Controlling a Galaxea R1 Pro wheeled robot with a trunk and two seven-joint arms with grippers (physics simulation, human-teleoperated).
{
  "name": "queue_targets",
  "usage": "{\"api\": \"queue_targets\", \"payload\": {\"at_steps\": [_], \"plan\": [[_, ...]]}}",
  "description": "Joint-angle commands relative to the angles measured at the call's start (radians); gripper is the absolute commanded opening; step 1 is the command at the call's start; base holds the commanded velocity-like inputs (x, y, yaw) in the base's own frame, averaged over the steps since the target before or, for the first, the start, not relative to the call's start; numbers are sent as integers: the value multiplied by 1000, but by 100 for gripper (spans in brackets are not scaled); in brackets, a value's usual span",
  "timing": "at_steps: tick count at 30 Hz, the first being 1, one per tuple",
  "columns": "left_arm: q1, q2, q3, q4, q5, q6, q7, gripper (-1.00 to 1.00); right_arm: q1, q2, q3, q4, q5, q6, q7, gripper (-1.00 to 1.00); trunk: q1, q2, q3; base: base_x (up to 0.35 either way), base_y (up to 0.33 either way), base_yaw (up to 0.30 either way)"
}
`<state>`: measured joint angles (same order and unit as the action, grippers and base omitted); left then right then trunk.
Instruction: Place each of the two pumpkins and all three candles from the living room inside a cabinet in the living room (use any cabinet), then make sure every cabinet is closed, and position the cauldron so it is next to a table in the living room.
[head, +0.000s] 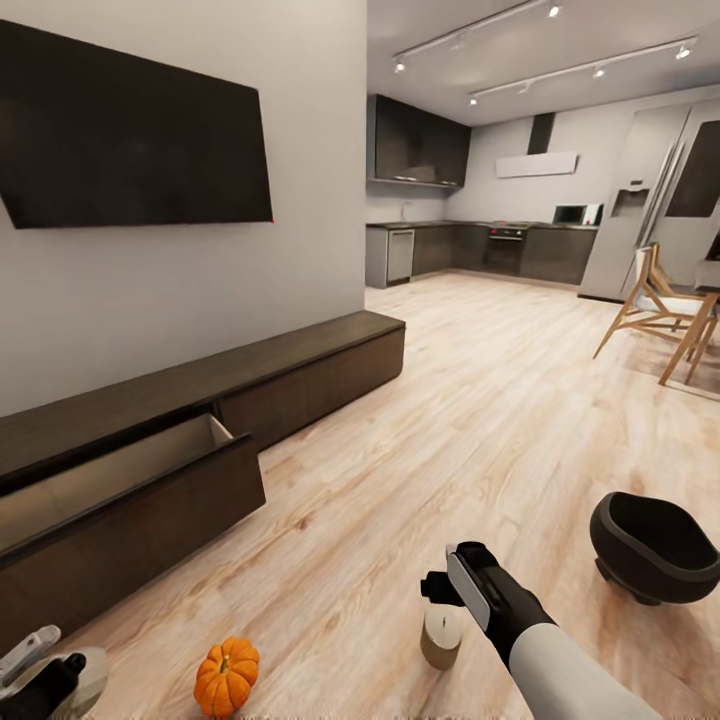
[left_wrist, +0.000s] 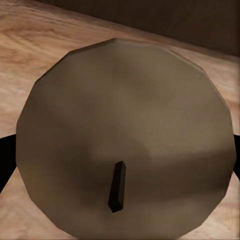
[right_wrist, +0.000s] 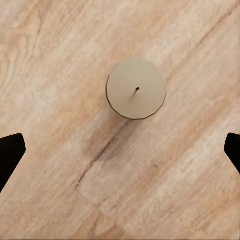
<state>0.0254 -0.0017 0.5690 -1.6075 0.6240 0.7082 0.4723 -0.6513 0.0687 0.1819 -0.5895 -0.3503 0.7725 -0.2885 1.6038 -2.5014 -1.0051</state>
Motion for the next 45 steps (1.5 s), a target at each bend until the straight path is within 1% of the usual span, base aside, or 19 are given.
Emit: {"api": "queue_targets", "payload": {"at_steps": [1,2,6,7,8,15,16,21,22,23,24,26,27,28,30,36,39,41,45], "plan": [[-6,0,-2,-2,9,7,8,-100,-1,0,5,-1,-10,2,-9,100,0,-1,-5,0,0,0],[-15,-1,-8,-2,9,14,9,-100,-1,0,5,-1,-10,2,-9,100,1,-1,-9,0,0,0],[-108,-6,-116,-2,5,83,17,-100,-1,0,5,-1,-9,2,-9,100,3,-2,-24,0,0,0],[-198,-11,-203,-2,4,117,82,-100,-2,0,5,-1,-9,1,-11,100,3,-2,-28,0,0,0],[-229,-11,-232,-2,5,126,110,-100,-3,0,5,-1,-8,0,-11,100,3,-2,-32,0,0,0],[-362,-16,-296,-2,8,210,159,-100,-4,0,5,-1,-7,-4,-14,100,7,-4,-59,0,0,0],[-425,-18,-366,2,8,241,163,-100,-6,-1,5,-1,-7,-5,-15,100,7,-4,-63,0,0,0],[-481,-48,-487,18,8,253,164,-100,-34,-8,5,-5,-7,-5,-15,100,9,-5,-82,0,0,0],[-514,-62,-519,45,11,272,162,-100,-57,-11,4,-6,-7,-5,-14,100,10,-6,-86,0,0,0],[-590,-72,-537,106,71,303,163,-100,-106,-14,3,0,-9,-5,-10,100,10,-6,-90,0,0,0],[-646,-85,-554,161,106,312,167,-100,-124,-14,3,3,-10,-4,-8,100,11,-6,-94,0,0,0],[-715,-102,-584,245,141,318,165,-100,-138,-14,2,5,-11,-3,-6,100,12,-7,-101,0,0,0],[-798,-117,-602,354,267,319,167,-100,-172,-16,1,38,-11,-2,-4,100,12,-7,-105,0,0,0],[-819,-119,-604,372,303,319,169,-100,-191,-16,1,63,-12,-3,-3,100,12,-7,-109,0,0,0],[-842,-122,-607,385,338,318,176,-100,-213,-18,0,97,-13,-5,-1,100,13,-7,-117,0,0,0],[-872,-137,-610,395,384,319,185,-100,-241,-28,-1,130,-14,-15,2,100,16,-9,-140,0,0,0],[-884,-143,-613,395,425,321,184,-100,-247,-36,-1,137,-19,-17,4,100,17,-10,-152,0,0,0],[-887,-145,-641,387,455,322,186,-100,-249,-40,-1,140,-31,-18,4,100,18,-10,-159,0,0,0],[-884,-147,-676,331,470,321,200,-100,-247,-39,0,156,-43,-23,5,100,20,-11,-175,0,0,0]]}}
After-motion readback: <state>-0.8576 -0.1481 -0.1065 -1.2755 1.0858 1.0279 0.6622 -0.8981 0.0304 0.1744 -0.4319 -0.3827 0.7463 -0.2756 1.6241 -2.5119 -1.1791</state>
